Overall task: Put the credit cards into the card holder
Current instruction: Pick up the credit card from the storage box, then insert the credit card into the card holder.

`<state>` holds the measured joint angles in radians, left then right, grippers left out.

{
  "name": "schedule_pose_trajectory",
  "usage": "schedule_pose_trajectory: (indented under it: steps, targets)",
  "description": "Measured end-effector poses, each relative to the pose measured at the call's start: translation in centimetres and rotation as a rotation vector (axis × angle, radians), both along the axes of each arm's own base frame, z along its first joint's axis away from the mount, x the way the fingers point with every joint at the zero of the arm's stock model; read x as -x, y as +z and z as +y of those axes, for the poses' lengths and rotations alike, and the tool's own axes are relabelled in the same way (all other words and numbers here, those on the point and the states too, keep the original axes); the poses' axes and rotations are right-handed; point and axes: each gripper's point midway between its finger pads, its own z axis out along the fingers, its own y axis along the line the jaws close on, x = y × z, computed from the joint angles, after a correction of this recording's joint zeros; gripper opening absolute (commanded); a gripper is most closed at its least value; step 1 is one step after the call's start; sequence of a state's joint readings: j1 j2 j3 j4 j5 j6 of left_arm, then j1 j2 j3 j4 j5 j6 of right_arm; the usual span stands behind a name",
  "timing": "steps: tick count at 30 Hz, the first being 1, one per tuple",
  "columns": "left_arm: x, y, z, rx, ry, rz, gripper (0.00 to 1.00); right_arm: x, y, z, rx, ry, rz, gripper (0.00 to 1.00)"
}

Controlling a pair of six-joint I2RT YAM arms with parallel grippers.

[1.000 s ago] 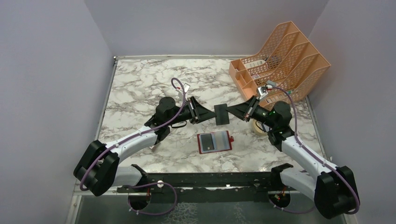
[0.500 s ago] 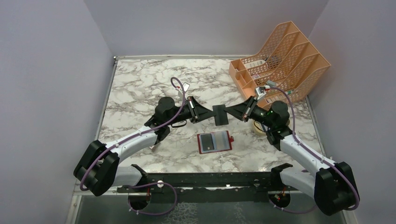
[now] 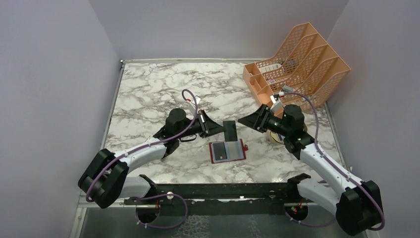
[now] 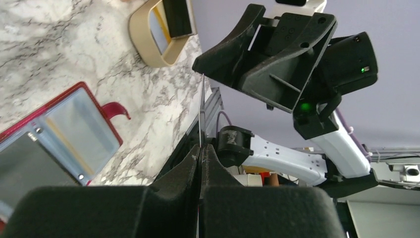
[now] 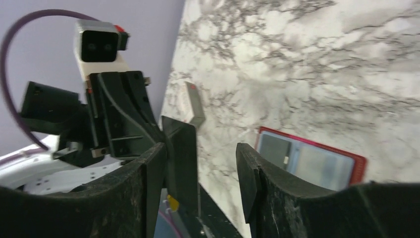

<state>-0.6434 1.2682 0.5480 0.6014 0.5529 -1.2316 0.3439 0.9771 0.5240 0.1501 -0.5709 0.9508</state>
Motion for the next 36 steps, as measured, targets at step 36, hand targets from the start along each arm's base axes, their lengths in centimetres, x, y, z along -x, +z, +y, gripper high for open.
schedule_pose_trajectory:
  steps: [36]
  targets:
    - [1.8,-13.3,2.5,-0.439,-0.101,0.141,0.00,1.4,-16.7,-3.1,0.882,0.136,0.239,0.38]
